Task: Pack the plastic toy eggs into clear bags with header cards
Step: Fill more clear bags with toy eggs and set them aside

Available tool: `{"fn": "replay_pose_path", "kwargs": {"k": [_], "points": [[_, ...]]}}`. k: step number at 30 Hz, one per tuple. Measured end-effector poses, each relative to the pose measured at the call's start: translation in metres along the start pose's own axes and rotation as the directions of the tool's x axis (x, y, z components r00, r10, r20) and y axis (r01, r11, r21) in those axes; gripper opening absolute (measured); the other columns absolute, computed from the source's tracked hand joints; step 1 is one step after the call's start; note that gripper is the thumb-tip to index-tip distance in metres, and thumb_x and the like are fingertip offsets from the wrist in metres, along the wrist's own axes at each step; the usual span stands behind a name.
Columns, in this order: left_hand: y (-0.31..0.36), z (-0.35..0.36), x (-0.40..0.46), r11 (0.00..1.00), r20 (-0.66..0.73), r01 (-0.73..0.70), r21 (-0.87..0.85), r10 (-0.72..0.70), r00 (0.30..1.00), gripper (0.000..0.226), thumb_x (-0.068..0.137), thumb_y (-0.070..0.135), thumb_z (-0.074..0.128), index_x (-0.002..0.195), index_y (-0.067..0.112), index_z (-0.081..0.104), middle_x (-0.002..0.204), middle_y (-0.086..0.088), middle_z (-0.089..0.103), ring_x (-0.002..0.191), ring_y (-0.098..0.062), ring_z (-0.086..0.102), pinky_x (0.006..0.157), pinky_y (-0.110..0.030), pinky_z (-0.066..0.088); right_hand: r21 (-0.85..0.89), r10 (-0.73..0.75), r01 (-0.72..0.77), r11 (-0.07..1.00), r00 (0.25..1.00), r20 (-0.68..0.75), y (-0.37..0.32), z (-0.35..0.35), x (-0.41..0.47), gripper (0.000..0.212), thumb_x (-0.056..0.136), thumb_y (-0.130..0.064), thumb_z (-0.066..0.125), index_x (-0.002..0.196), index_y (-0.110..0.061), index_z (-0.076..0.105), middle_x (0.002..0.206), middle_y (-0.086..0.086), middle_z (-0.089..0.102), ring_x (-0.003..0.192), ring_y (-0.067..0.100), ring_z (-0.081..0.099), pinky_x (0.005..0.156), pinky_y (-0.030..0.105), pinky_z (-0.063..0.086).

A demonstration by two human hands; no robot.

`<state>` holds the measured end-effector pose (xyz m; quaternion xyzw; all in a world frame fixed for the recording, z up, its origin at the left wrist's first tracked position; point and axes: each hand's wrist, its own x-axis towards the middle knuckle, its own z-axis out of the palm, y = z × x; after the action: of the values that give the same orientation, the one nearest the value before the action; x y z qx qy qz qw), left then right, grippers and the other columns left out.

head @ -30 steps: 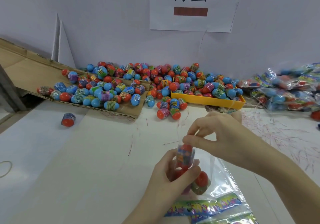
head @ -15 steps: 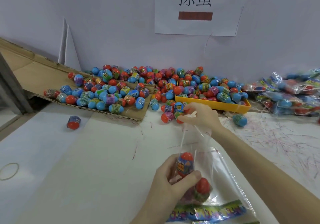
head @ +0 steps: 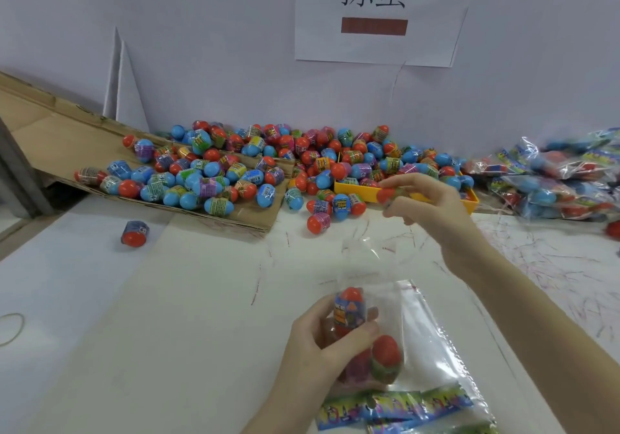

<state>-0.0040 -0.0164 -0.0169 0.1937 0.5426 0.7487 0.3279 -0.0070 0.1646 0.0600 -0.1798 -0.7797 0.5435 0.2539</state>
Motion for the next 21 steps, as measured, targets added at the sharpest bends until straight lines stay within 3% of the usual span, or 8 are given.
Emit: {"fn": "replay_pose_path", "kwargs": {"k": [3, 6, 8, 9, 12, 15, 18, 21], "points": [[-0.002, -0.001, 0.001, 0.999, -0.016, 0.028, -0.016, -0.028, 0.999, 0.025, 0.054, 0.014, 0.073, 0.079, 0.021, 0.075, 0.087, -0.003, 0.075, 0.087, -0.018, 0.071, 0.067, -0.022, 0.055, 0.142, -0.074, 0.069, 0.987, 0.997, 0.030, -0.024, -0.013, -0.027, 0.025, 0.064, -0.010, 0.077, 0.076, -0.028, 0.066, 0.076, -0.010, 0.067, 0.062, -0.001, 0.062, 0.053, 0.009, 0.046], [-0.004, -0.001, 0.001, 0.999, -0.035, 0.000, 0.047, 0.002, 0.999, 0.037, 0.045, 0.025, 0.078, 0.082, 0.031, 0.074, 0.086, 0.003, 0.074, 0.087, -0.021, 0.069, 0.079, -0.032, 0.057, 0.226, -0.120, 0.083, 0.971, 0.981, 0.153, -0.043, -0.013, -0.049, 0.031, 0.049, -0.032, 0.079, 0.077, -0.031, 0.067, 0.075, -0.010, 0.069, 0.071, 0.005, 0.065, 0.062, 0.013, 0.049], [-0.004, -0.001, 0.001, 0.998, -0.041, -0.012, 0.059, 0.014, 0.999, 0.042, 0.041, 0.034, 0.075, 0.083, 0.032, 0.073, 0.083, 0.002, 0.071, 0.086, -0.018, 0.066, 0.082, -0.033, 0.054, 0.078, -0.158, 0.145, 0.986, 0.967, 0.202, -0.047, -0.009, -0.058, 0.031, 0.058, -0.044, 0.069, 0.088, -0.041, 0.064, 0.080, -0.015, 0.067, 0.079, 0.002, 0.060, 0.074, 0.018, 0.046], [-0.005, -0.001, 0.001, 0.998, -0.040, -0.014, 0.065, 0.017, 0.999, 0.042, 0.040, 0.036, 0.075, 0.082, 0.032, 0.073, 0.083, 0.001, 0.071, 0.087, -0.016, 0.066, 0.082, -0.032, 0.054, -0.062, -0.194, 0.212, 0.975, 0.956, 0.222, -0.046, -0.006, -0.062, 0.034, 0.062, -0.049, 0.059, 0.097, -0.047, 0.057, 0.083, -0.018, 0.065, 0.081, -0.002, 0.055, 0.078, 0.013, 0.040], [-0.005, 0.000, 0.001, 0.997, -0.033, -0.015, 0.077, 0.017, 0.999, 0.039, 0.041, 0.039, 0.074, 0.080, 0.036, 0.073, 0.085, 0.001, 0.072, 0.087, -0.013, 0.067, 0.073, -0.022, 0.055, -0.340, -0.266, 0.373, 0.863, 0.909, 0.322, -0.043, -0.002, -0.068, 0.033, 0.082, -0.041, 0.045, 0.113, -0.052, 0.039, 0.099, -0.024, 0.056, 0.086, -0.008, 0.045, 0.075, 0.001, 0.028], [-0.003, 0.001, 0.000, 0.996, -0.024, -0.018, 0.082, 0.020, 0.999, 0.038, 0.042, 0.040, 0.073, 0.079, 0.040, 0.073, 0.084, 0.006, 0.073, 0.084, -0.009, 0.067, 0.068, -0.018, 0.053, -0.414, -0.266, 0.435, 0.800, 0.875, 0.406, -0.042, -0.002, -0.069, 0.028, 0.088, -0.033, 0.041, 0.113, -0.047, 0.040, 0.105, -0.026, 0.053, 0.097, -0.007, 0.045, 0.083, 0.006, 0.031], [-0.001, 0.001, -0.001, 0.995, -0.012, -0.035, 0.090, 0.036, 0.999, 0.036, 0.046, 0.037, 0.074, 0.081, 0.044, 0.072, 0.088, 0.009, 0.074, 0.087, -0.007, 0.068, 0.068, -0.017, 0.052, -0.434, -0.239, 0.460, 0.775, 0.849, 0.471, -0.044, -0.004, -0.067, 0.026, 0.089, -0.021, 0.051, 0.097, -0.044, 0.042, 0.094, -0.029, 0.052, 0.094, -0.012, 0.045, 0.076, 0.001, 0.034], [0.000, 0.002, -0.002, 0.996, 0.007, -0.047, 0.077, 0.047, 0.999, 0.038, 0.046, 0.039, 0.073, 0.083, 0.044, 0.072, 0.092, 0.010, 0.074, 0.090, -0.007, 0.068, 0.069, -0.017, 0.053, -0.465, -0.215, 0.476, 0.746, 0.834, 0.508, -0.047, -0.006, -0.065, 0.025, 0.084, -0.025, 0.058, 0.088, -0.044, 0.041, 0.090, -0.028, 0.053, 0.093, -0.009, 0.047, 0.078, 0.003, 0.035]]}}
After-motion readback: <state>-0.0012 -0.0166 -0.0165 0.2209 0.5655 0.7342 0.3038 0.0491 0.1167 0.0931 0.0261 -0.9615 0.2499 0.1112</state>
